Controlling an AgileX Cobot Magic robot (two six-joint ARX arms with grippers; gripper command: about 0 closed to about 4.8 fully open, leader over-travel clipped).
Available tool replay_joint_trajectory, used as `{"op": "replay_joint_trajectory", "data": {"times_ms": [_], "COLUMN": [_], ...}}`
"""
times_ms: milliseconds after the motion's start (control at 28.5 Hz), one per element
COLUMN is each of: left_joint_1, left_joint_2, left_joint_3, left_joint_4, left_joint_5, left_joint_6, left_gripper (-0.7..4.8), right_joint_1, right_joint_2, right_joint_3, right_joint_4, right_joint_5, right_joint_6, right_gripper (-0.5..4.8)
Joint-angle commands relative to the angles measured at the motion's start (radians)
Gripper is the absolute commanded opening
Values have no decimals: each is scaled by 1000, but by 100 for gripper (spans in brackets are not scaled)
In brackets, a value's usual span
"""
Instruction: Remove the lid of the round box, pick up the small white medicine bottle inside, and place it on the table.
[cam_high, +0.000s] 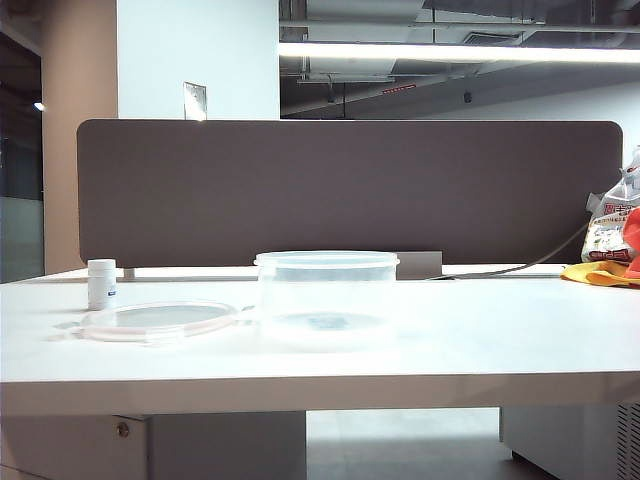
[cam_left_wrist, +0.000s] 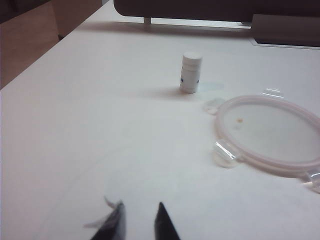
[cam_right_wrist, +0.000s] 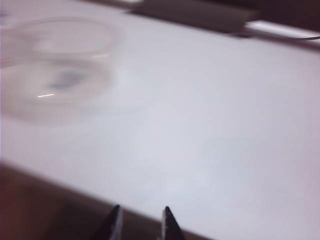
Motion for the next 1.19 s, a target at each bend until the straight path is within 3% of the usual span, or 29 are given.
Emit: {"op": "replay_joint_trajectory", "data": {"times_ms": [35,105,281,1195], "left_joint_1": [0,0,0,0], "left_joint_2": [0,0,0,0], "left_joint_3": [-8,-8,-8,-8], "left_joint_4": [-10,-10,-10,-10], "left_joint_5": [5,5,5,5], "left_joint_6": [1,1,1,1], "left_gripper": [83,83,83,83], "right_joint_1": [-47,-82,-186,-187], "right_joint_2": [-2,-2,-2,-2], "right_joint_3": [-5,-23,-23,-23], "right_joint_4": [43,93,150,110], "right_joint_5": [176,226,230,227], "right_joint_6": [-14,22,61,72], "right_gripper": [107,107,107,108]}}
